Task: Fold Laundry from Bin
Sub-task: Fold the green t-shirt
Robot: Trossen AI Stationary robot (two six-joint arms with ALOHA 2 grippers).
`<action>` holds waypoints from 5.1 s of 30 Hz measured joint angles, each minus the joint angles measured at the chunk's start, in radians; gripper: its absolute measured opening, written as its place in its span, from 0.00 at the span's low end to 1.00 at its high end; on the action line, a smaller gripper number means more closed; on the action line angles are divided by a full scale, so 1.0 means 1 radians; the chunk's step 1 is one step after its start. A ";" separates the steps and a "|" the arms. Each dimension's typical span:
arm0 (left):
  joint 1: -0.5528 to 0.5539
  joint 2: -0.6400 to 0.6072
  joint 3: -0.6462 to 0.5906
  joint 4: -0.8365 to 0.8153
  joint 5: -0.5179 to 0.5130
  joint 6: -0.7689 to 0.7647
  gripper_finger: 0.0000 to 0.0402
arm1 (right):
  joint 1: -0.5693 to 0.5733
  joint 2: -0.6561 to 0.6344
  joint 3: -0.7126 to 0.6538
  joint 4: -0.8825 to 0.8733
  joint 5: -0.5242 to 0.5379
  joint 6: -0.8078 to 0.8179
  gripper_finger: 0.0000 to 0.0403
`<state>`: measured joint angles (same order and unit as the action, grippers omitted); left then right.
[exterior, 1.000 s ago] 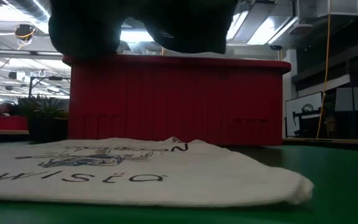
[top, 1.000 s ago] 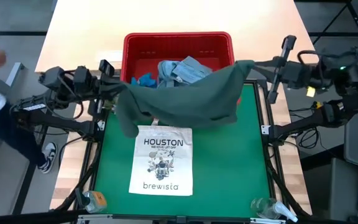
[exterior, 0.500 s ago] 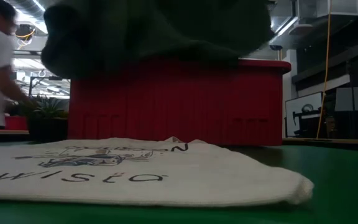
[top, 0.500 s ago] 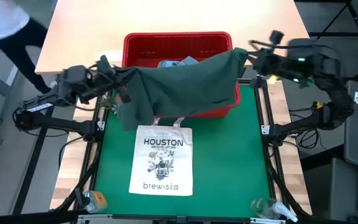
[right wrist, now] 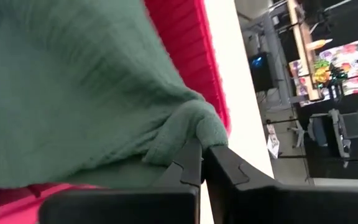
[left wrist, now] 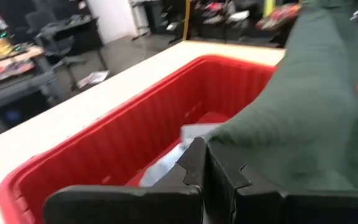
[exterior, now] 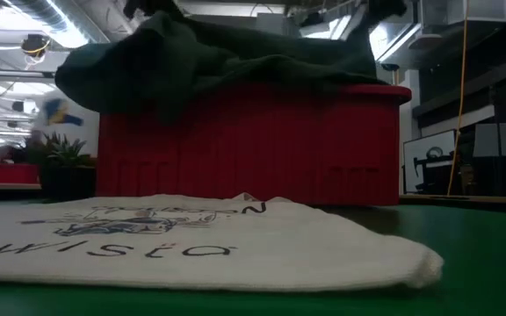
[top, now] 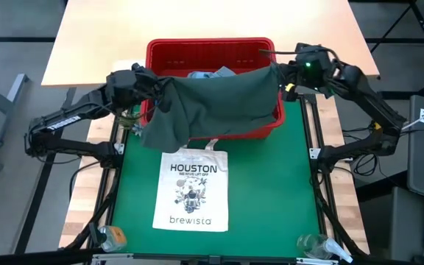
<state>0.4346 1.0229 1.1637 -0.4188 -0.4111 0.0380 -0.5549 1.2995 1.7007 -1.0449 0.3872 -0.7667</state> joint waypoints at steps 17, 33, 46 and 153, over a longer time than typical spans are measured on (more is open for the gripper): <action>0.057 0.011 -0.001 -0.072 0.009 -0.002 0.00 | -0.067 0.008 -0.104 0.079 -0.067 -0.025 0.10; 0.057 0.011 -0.001 -0.072 0.009 -0.002 0.00 | -0.068 0.008 -0.105 0.070 0.012 -0.031 0.43; 0.057 0.011 -0.001 -0.072 0.009 -0.002 0.00 | -0.066 0.019 -0.105 -0.067 -0.405 -0.048 0.43; -0.606 0.356 0.000 0.006 0.267 -0.139 0.30 | 0.064 0.345 0.518 -0.096 -0.397 -0.095 0.00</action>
<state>-0.1709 1.3794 1.1638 -0.4131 -0.1439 -0.1012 -0.4908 1.6444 2.2189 -1.1412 -0.0101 -0.8612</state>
